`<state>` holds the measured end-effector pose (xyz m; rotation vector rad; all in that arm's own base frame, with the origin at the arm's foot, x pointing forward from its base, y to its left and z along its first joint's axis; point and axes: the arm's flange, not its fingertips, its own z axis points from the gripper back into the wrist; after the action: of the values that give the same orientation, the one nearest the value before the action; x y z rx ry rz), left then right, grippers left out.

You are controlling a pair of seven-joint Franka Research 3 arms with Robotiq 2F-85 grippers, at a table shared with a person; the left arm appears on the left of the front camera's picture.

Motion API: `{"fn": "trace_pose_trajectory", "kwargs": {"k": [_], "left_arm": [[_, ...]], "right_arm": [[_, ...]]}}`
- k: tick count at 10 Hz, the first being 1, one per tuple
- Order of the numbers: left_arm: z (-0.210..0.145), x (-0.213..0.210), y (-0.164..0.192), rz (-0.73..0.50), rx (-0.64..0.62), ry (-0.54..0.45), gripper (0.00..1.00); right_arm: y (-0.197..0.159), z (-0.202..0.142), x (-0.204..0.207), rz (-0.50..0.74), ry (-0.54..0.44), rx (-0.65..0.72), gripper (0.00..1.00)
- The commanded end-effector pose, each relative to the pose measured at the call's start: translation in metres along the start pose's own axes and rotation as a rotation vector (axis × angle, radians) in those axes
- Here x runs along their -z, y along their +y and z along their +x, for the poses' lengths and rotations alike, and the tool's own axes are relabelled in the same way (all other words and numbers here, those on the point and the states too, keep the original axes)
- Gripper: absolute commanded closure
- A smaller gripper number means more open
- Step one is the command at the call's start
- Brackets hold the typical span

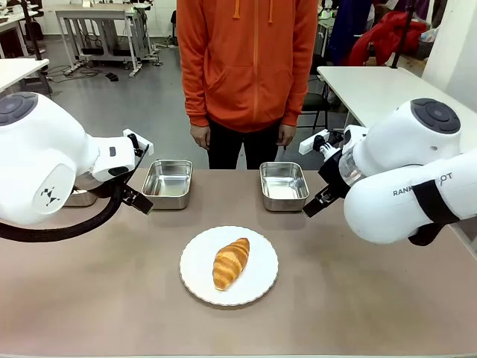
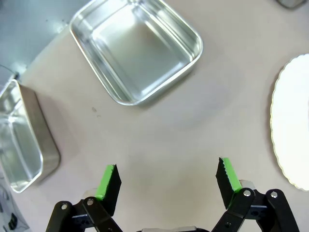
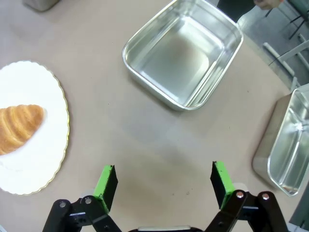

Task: Place the bread in the container.
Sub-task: Place the Butter Roll into the Airtight Container indicated by the human.

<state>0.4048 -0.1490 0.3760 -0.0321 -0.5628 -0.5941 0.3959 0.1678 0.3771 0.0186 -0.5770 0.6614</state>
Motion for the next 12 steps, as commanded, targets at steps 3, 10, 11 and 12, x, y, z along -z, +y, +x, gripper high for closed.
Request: {"fn": "trace_pose_trajectory", "kwargs": {"k": [3, 10, 11, 12], "left_arm": [[0.021, -0.109, 0.077, -0.100, 0.005, -0.083, 0.00], [-0.062, -0.169, 0.245, -0.434, 0.323, -0.243, 0.00], [-0.062, -0.180, 0.232, -0.428, 0.229, -0.264, 0.00], [-0.062, -0.180, 0.232, -0.428, 0.229, -0.264, 0.00]], "right_arm": [[-0.090, 0.046, -0.082, 0.095, -0.064, 0.029, 0.00], [-0.244, -0.020, -0.130, 0.424, -0.304, -0.132, 0.00], [-0.228, -0.015, -0.144, 0.379, -0.249, -0.115, 0.00], [-0.228, -0.015, -0.144, 0.379, -0.249, -0.115, 0.00]]}}
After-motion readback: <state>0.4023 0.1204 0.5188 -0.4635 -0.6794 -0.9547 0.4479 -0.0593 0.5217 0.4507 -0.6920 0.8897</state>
